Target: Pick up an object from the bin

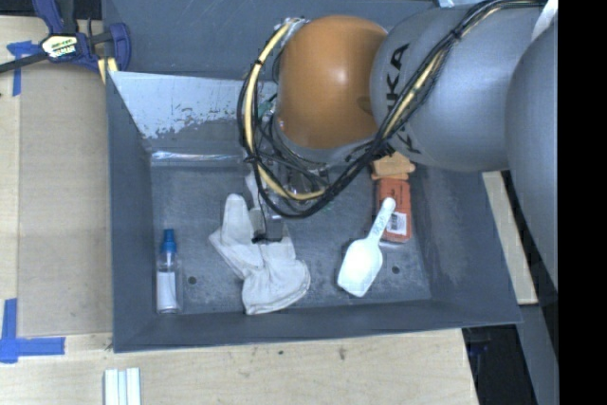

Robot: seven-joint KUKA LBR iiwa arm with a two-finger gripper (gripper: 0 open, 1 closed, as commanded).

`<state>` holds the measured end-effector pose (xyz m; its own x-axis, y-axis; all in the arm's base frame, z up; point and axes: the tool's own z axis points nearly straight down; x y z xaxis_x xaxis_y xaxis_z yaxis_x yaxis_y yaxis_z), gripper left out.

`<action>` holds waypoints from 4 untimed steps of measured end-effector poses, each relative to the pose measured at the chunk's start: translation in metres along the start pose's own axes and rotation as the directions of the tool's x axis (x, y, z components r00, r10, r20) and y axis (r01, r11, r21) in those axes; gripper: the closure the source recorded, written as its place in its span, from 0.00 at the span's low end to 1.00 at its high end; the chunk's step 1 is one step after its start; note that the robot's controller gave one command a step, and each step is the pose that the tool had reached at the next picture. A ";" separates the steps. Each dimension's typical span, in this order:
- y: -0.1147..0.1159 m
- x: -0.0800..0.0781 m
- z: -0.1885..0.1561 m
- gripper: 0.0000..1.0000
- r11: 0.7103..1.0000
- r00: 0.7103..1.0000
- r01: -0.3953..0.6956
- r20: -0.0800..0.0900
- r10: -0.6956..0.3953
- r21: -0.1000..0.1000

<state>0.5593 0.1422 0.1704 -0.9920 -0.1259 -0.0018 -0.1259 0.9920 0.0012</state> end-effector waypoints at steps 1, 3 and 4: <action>-0.040 -0.010 0.033 0.00 0.997 0.997 -0.083 0.004 0.083 -0.001; -0.054 -0.022 0.079 0.00 0.994 0.994 -0.110 0.004 0.110 0.000; -0.059 -0.019 0.095 1.00 0.968 0.968 -0.250 0.003 0.250 0.000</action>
Offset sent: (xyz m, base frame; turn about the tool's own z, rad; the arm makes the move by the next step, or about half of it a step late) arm -0.0014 -0.0496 -0.0530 0.0626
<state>0.5862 0.0861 0.0756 -0.9919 0.1266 -0.0041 0.1266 0.9920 0.0021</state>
